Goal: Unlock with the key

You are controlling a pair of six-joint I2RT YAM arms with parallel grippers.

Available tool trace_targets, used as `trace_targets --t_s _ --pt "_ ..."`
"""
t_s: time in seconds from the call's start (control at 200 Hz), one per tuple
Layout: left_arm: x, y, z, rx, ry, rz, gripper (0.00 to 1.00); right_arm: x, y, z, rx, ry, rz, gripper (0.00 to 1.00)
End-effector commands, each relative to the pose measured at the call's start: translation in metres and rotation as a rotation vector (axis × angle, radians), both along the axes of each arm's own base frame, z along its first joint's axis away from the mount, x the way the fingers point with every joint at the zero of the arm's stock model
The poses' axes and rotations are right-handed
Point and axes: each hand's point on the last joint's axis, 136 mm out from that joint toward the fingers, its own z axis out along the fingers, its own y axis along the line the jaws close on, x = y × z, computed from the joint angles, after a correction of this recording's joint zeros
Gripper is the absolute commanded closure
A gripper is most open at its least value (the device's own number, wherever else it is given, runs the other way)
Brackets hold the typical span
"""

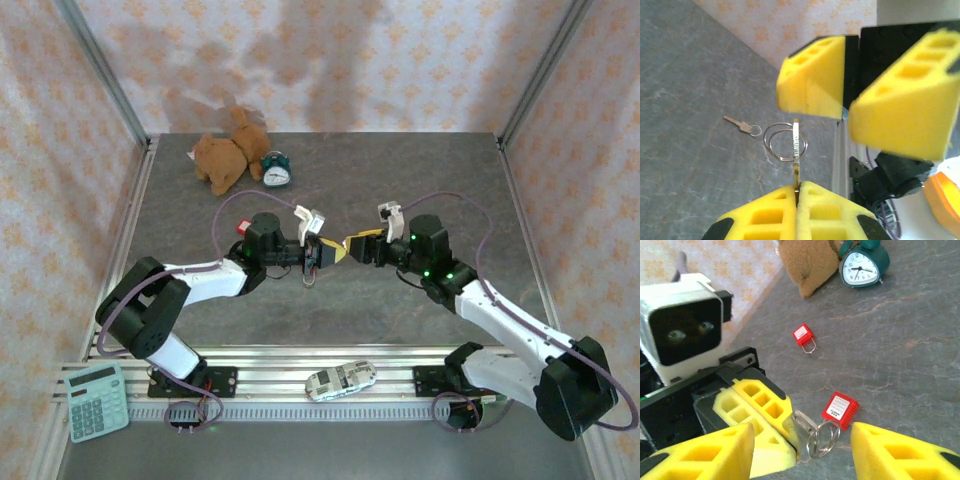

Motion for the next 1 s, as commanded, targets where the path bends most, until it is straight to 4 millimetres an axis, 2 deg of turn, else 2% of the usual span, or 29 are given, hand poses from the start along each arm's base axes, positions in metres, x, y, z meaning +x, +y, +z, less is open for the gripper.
trace_targets --t_s 0.0,0.1,0.405,0.746,0.796,0.896,0.996 --pt "-0.012 -0.002 0.014 -0.062 -0.003 -0.067 1.0 -0.002 0.005 0.018 0.072 -0.036 0.061 0.52" --pt "-0.014 -0.002 0.015 -0.063 -0.001 -0.078 1.0 -0.003 0.008 0.012 0.063 -0.005 0.087 0.54" --pt "-0.014 -0.003 0.015 -0.066 0.007 -0.092 1.0 -0.01 0.02 0.015 0.107 0.032 0.172 0.68" --pt "-0.01 -0.006 0.012 -0.062 0.03 -0.091 1.0 -0.011 0.018 0.015 0.104 0.039 0.167 0.87" --pt "-0.008 -0.006 0.01 -0.06 0.033 -0.083 0.91 -0.01 0.017 0.017 0.105 0.035 0.153 0.89" --pt "-0.006 -0.005 0.008 -0.055 0.029 -0.061 0.79 -0.007 0.012 0.02 0.096 0.023 0.115 0.89" --pt "-0.002 0.0 0.009 -0.055 0.017 -0.03 0.79 -0.002 0.004 0.022 0.078 0.004 0.05 0.9"
